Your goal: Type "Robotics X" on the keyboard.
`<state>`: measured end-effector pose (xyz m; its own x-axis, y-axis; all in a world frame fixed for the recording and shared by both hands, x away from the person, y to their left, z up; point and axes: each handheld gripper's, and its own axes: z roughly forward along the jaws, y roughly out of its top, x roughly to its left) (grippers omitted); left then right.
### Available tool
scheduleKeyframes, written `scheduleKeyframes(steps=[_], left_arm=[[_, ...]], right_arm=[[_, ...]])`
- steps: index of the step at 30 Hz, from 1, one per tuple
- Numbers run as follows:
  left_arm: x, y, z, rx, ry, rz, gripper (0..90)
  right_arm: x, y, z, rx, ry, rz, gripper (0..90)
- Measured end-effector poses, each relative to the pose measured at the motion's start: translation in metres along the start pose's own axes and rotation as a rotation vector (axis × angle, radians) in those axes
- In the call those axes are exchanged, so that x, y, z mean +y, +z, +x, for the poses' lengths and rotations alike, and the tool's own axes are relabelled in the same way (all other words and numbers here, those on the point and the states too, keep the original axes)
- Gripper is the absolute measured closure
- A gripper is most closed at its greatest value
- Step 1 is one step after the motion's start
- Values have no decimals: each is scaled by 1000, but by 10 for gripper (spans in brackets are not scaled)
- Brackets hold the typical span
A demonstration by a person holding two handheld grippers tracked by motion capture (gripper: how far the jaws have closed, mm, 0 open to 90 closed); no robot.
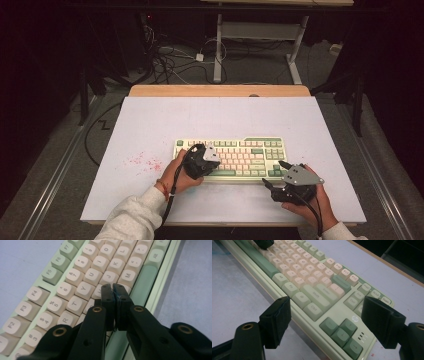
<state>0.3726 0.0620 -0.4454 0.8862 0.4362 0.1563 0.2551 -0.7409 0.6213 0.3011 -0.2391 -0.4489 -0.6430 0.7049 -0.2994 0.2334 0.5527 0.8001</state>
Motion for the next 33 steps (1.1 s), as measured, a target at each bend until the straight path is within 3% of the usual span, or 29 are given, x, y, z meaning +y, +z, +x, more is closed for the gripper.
scheduleKeyframes(steps=[7, 11, 18, 25, 33], left_arm=[[-3, -11, 2, 31, 12, -59, 821], [-5, -17, 3, 51, 16, -85, 758], [-13, -28, 3, 66, 24, -139, 526], [-24, -41, 0, 152, 10, -203, 283], [-41, -51, 1, 194, -9, -222, 191]], right_arm=[[0, 0, -1, 1, 0, -1, 243], [0, 0, -1, 0, 0, 1, 244], [-1, 0, -2, -1, 6, 1, 245], [-1, 0, -3, -3, 7, 1, 248], [-1, 0, -3, -5, 10, 4, 251]])
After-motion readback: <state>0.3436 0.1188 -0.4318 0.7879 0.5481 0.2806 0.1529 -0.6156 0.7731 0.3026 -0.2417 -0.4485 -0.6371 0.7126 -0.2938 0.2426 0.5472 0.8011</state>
